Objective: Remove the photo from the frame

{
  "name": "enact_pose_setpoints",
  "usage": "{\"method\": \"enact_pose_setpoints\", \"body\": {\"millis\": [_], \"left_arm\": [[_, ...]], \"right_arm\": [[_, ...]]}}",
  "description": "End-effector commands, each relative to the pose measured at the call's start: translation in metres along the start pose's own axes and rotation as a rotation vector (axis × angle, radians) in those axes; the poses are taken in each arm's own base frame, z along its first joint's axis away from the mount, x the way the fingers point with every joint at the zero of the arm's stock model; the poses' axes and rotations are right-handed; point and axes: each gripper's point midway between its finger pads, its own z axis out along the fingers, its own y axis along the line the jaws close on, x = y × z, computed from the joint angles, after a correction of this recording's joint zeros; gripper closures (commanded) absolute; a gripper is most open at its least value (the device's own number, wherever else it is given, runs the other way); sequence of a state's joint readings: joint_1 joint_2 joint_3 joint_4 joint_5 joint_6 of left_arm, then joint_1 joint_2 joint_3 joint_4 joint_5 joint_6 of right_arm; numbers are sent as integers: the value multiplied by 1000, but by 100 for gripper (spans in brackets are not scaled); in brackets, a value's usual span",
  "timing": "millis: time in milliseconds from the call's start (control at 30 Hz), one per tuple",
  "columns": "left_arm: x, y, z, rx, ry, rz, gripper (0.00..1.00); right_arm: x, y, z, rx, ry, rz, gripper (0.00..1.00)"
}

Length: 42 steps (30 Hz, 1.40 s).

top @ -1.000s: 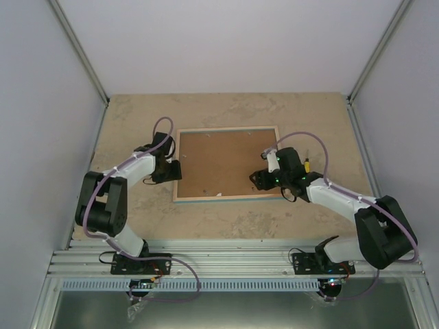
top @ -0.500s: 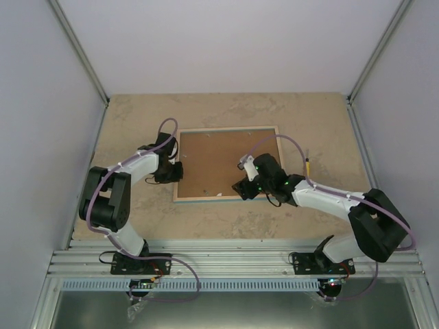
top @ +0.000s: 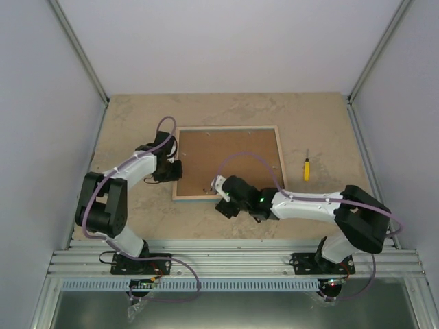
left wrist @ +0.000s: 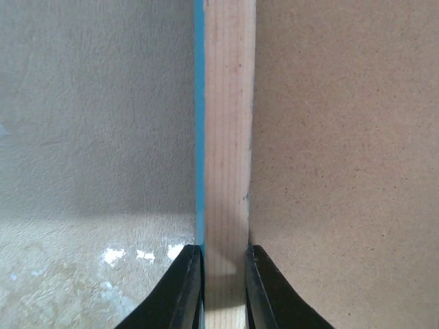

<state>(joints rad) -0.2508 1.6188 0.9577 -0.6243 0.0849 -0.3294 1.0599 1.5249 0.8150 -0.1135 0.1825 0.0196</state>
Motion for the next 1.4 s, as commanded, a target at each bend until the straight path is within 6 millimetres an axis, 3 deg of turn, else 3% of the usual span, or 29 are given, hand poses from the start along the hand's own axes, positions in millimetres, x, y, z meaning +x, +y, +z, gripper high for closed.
{"method": "enact_pose_setpoints", "body": {"millis": [0,267,400,700,1000,1167,1367], "left_arm": [[-21,-15,-29,60,-105,9,100],[-26,-17,-46,76,-160,13,100],[-27,-18,-50,83,-171,12,100],[-29,-23,-59,111,-203,17,100],[-28,-25,-61,125,-205,19,99],[-28,-24,-63,123,-210,16,98],[-32,-18,-68,102,-239,-5,92]], "right_arm": [[4,5,5,174,57,-183,15],[12,-3,16,440,97,-374,16],[2,-11,19,544,66,-415,16],[0,-15,38,653,67,-572,21],[-8,-20,47,750,43,-557,27],[-8,-23,51,795,43,-580,38],[-21,-25,40,800,13,-556,68]]}}
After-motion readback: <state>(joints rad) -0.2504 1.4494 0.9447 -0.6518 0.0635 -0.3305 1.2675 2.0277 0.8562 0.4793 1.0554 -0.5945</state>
